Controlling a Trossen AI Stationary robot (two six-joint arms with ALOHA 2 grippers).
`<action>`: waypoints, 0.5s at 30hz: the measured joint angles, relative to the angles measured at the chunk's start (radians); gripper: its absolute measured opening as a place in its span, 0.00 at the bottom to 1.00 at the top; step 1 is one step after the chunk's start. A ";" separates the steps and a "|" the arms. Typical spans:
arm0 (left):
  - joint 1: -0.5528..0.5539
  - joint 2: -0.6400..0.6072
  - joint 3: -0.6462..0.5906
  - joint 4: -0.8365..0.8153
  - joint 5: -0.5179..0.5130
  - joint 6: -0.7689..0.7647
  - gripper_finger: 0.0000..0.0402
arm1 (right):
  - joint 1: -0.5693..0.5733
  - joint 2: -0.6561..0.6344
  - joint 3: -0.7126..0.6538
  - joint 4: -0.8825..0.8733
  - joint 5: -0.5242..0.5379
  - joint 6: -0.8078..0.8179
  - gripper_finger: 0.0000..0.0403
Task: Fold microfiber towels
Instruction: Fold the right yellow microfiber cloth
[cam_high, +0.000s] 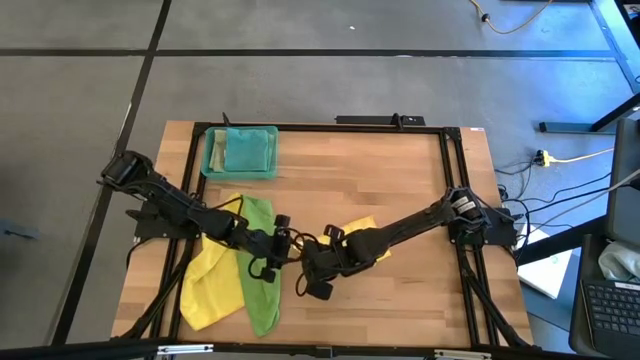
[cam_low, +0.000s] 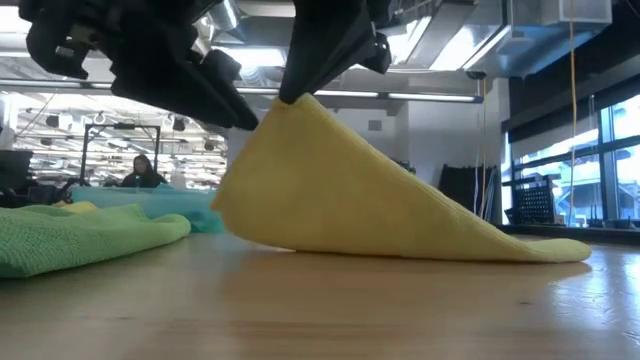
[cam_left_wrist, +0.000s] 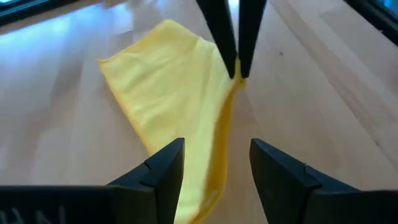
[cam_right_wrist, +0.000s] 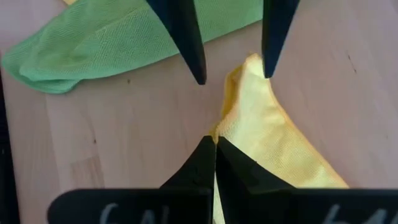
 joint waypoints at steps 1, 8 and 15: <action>0.000 0.012 0.001 0.001 0.009 0.000 0.43 | 0.000 0.000 0.000 0.000 0.001 0.000 0.02; 0.000 0.085 0.000 -0.004 0.004 -0.008 0.43 | 0.004 -0.032 0.000 -0.004 0.076 0.001 0.02; 0.006 0.098 0.000 0.002 -0.095 -0.043 0.43 | 0.010 -0.047 0.001 -0.027 0.070 0.001 0.01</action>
